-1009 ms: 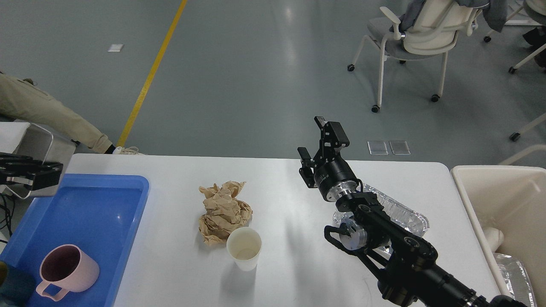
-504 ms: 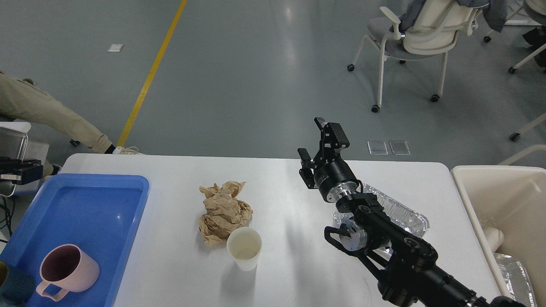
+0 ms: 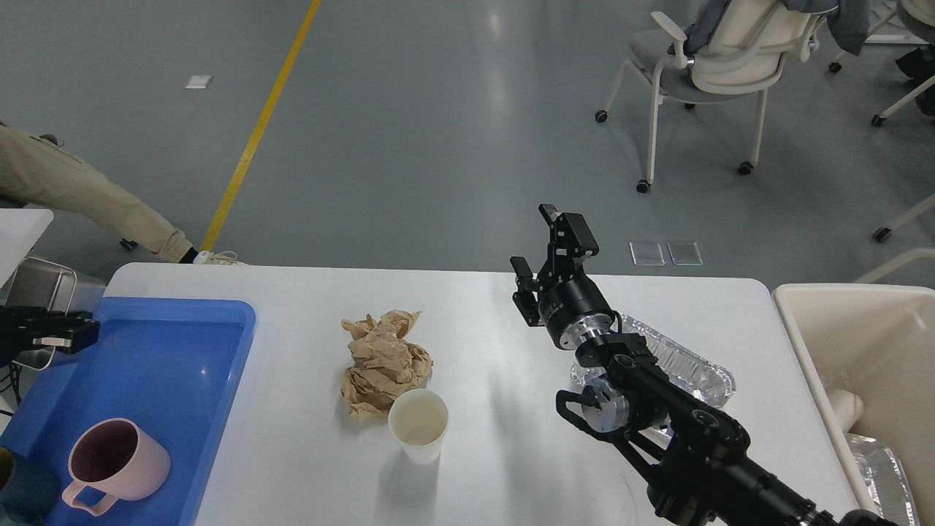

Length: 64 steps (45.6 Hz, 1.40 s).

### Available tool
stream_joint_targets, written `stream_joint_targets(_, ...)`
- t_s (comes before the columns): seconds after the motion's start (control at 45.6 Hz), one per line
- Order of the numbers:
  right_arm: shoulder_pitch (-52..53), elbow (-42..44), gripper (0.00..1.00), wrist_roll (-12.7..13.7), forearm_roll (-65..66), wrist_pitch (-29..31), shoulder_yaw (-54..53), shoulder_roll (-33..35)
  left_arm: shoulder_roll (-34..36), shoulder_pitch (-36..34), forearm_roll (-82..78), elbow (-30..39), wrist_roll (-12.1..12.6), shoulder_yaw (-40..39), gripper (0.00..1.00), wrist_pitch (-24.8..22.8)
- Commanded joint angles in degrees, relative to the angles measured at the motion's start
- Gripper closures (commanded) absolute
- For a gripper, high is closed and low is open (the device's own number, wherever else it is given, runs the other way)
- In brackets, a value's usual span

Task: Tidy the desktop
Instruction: 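Lower the metal tin into the blue tray and release it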

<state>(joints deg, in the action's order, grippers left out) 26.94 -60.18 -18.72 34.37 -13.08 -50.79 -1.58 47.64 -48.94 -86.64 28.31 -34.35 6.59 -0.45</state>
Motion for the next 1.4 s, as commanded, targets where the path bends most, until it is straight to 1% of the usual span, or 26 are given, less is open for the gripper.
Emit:
stream_joint_targets(0.0,-0.05,-0.02,0.00,0.00,-0.01,-0.02,0.08,0.00,-3.25,0.16,0.06,-3.17,-0.01,3.07,0.98,1.67)
stream_joint_targets(0.153,-0.05,-0.02,0.00,0.00,-0.01,-0.02,-0.01,0.00,-7.20,0.07,0.24,-6.25,-0.01,7.11,0.98,3.70)
stream_joint_targets(0.373,-0.05,-0.02,0.00,0.00,-0.01,0.07,0.08,0.00,-9.58,1.39,0.33,-8.80,-0.01,11.25,0.97,5.89)
stream_joint_targets(0.526,-0.05,0.07,0.00,0.00,-0.01,-0.02,0.08,0.00,-11.08,2.35,0.24,-10.29,-0.01,12.21,0.97,6.16)
stream_joint_targets(0.767,-0.05,0.07,0.00,0.00,-0.01,0.07,0.08,0.00,-13.98,2.71,0.59,-13.81,-0.01,16.26,0.97,7.74)
stream_joint_targets(0.899,-0.05,0.07,0.00,0.00,-0.01,-0.02,0.08,0.00,-14.42,3.06,0.94,-13.99,-0.01,16.52,0.94,7.83)
stream_joint_targets(1.118,-0.05,0.07,0.00,0.00,-0.01,0.07,0.08,0.00,-14.51,3.06,2.96,-13.99,-0.01,16.43,0.80,8.71)
stream_joint_targets(1.206,-0.05,0.07,0.00,0.00,-0.01,0.07,0.08,0.00,-14.51,3.06,3.14,-13.99,-0.01,16.35,0.68,8.71)
stream_joint_targets(1.316,-0.04,0.07,0.00,0.00,-0.01,0.07,0.08,0.00,-14.51,3.06,3.75,-13.99,-0.01,15.73,0.44,8.80)
stream_joint_targets(1.381,-0.05,0.07,0.00,0.00,-0.01,-0.02,0.08,0.00,-14.51,3.06,5.86,-13.99,-0.01,15.64,0.26,8.80)
